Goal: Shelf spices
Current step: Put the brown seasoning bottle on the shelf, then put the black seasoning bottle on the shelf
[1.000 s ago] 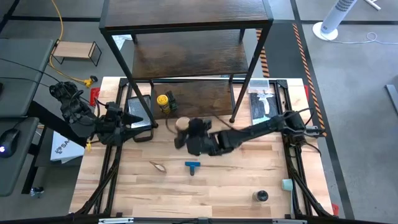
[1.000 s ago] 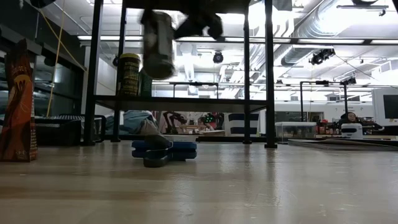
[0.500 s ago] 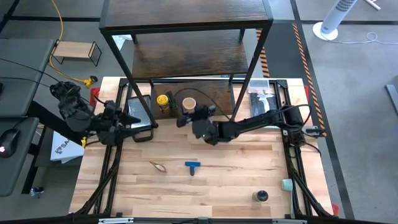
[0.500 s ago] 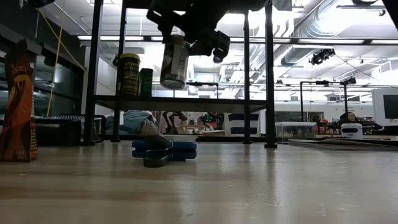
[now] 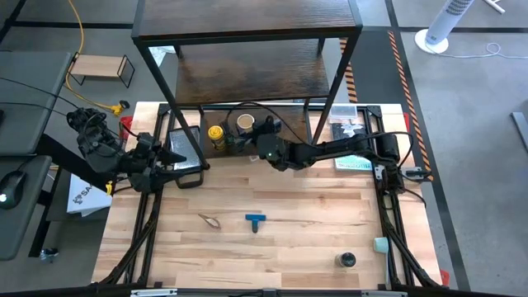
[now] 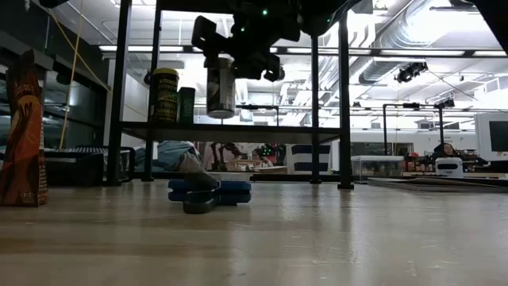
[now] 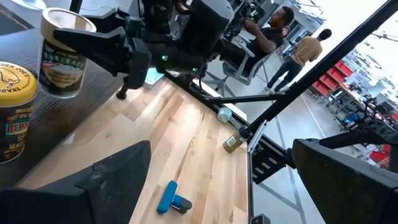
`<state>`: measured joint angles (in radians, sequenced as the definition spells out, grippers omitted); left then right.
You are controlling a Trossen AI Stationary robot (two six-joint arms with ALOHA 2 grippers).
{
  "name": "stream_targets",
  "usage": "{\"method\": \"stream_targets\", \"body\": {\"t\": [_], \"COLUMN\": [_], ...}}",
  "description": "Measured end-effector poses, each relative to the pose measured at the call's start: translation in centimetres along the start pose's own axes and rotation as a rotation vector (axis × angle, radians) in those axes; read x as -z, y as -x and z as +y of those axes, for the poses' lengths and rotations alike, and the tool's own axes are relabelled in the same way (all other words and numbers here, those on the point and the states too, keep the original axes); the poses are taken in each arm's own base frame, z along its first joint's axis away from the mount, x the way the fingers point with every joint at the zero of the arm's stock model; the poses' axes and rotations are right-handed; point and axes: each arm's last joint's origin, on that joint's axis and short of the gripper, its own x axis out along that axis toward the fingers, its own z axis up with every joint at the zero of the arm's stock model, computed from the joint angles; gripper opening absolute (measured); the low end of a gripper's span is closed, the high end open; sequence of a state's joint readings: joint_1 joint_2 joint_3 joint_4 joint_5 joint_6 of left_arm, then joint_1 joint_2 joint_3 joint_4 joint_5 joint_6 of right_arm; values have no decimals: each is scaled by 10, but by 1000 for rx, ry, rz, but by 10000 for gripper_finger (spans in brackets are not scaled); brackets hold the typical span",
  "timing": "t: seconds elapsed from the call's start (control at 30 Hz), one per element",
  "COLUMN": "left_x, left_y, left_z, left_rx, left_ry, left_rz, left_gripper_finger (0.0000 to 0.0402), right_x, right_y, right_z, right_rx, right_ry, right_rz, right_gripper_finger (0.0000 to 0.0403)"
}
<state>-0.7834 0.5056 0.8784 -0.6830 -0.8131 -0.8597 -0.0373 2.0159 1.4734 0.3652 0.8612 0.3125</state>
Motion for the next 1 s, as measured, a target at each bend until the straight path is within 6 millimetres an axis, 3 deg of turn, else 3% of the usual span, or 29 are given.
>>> {"method": "stream_targets", "body": {"t": [0.3,0.47,0.7,1.0], "left_x": [0,0,0,0], "left_y": [0,0,0,0], "left_z": [0,0,0,0], "left_rx": [0,-1,-1,0], "left_ry": [0,0,0,-1], "left_rz": [0,0,0,3], "left_gripper_finger": [385,385,385,385], "right_x": [9,13,13,-9], "right_y": [-9,-10,-13,-14], "right_z": [-1,0,-2,5], "right_rx": [-85,-67,-60,-70], "right_ry": [-21,-26,19,132], "right_rz": [36,27,18,-44], "right_gripper_finger": [270,311,319,322]}}
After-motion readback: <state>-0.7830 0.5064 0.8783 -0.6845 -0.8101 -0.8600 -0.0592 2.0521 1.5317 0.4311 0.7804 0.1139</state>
